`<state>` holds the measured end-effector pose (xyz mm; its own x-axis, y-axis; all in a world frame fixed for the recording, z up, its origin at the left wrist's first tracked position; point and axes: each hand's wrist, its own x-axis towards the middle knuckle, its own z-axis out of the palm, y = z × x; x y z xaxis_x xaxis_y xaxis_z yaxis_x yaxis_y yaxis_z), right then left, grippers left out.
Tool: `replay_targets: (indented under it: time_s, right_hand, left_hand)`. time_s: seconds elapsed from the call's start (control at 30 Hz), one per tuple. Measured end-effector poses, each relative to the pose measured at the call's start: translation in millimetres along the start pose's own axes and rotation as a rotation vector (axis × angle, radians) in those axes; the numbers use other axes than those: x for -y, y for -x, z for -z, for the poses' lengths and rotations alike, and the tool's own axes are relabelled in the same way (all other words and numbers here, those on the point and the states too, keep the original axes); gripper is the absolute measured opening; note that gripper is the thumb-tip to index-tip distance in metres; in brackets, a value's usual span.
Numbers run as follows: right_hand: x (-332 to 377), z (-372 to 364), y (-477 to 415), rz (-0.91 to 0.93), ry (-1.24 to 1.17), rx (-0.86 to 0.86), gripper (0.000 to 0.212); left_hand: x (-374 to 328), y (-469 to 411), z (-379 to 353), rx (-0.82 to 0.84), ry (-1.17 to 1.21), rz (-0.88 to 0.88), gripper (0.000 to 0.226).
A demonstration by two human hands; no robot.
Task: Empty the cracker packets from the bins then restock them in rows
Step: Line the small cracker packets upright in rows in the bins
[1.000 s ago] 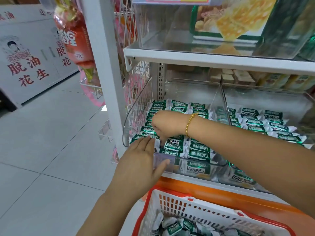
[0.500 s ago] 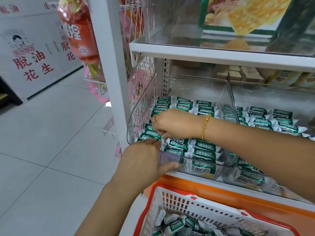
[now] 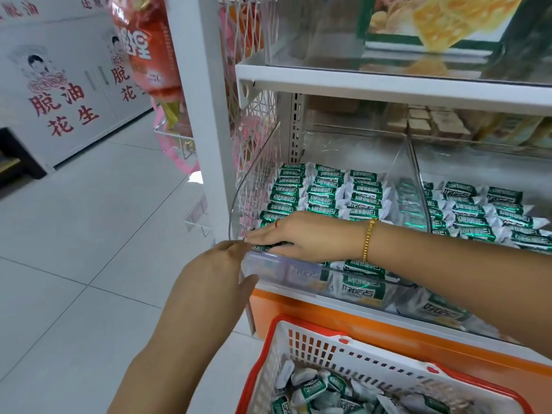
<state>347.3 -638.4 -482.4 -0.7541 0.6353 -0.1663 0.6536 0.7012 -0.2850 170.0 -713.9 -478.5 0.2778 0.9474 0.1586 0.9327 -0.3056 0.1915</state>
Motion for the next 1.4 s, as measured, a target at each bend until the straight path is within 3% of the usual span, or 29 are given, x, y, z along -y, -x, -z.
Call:
replay_targets:
  time_s: [0.2,0.47,0.53,0.63,0.7,0.8,0.9,1.07,1.2,1.4]
  right_hand:
    - [-5.4,0.7,-13.7,0.114,0.209,0.061,0.038]
    - [-3.2,4.1,-17.5,0.05,0.063,0.05,0.034]
    - [2.8,5.4,-11.8,-0.031,0.031,-0.021,0.032]
    - [18.5,6.9,13.4,-0.2,-0.006,-0.28,0.027]
    - [36.4,2.0,42.0,-0.214,-0.009,-0.447,0.028]
    - [60.5,-27.3,88.7,-0.162,-0.107,-0.563,0.024]
    - [69.5,-78.3,131.1,-0.235,-0.191,-0.512,0.018]
    - [45.1,-190.3,183.1,-0.611,-0.403,-0.323,0.017]
    - [20.0,-271.8,223.8,-0.989,-0.417,-0.049,0.025]
    - [27.1,-352.6,258.2,-1.182,-0.473,0.042,0.032]
  left_hand:
    - [3.1,-1.6,2.8,-0.021,0.067,0.013,0.039]
    - [-2.3,6.5,-4.8,-0.048,0.099,0.006,0.046]
    - [-4.0,9.7,-6.7,-0.082,0.105,0.003,0.042]
    - [-9.1,18.0,-3.4,-0.217,0.223,-0.034,0.014]
    - [-14.7,22.2,-1.0,-0.214,0.289,-0.049,0.017]
    - [-30.4,31.6,-7.7,-0.05,0.28,-0.134,0.034]
    - [-56.8,48.5,-29.8,0.164,0.119,-0.297,0.037]
    - [-97.0,92.6,-88.1,0.519,-0.024,-0.425,0.029]
    - [-102.1,127.7,-144.9,0.759,-0.118,-0.421,0.018]
    - [-74.5,173.0,-200.7,1.043,-0.278,-0.376,0.033]
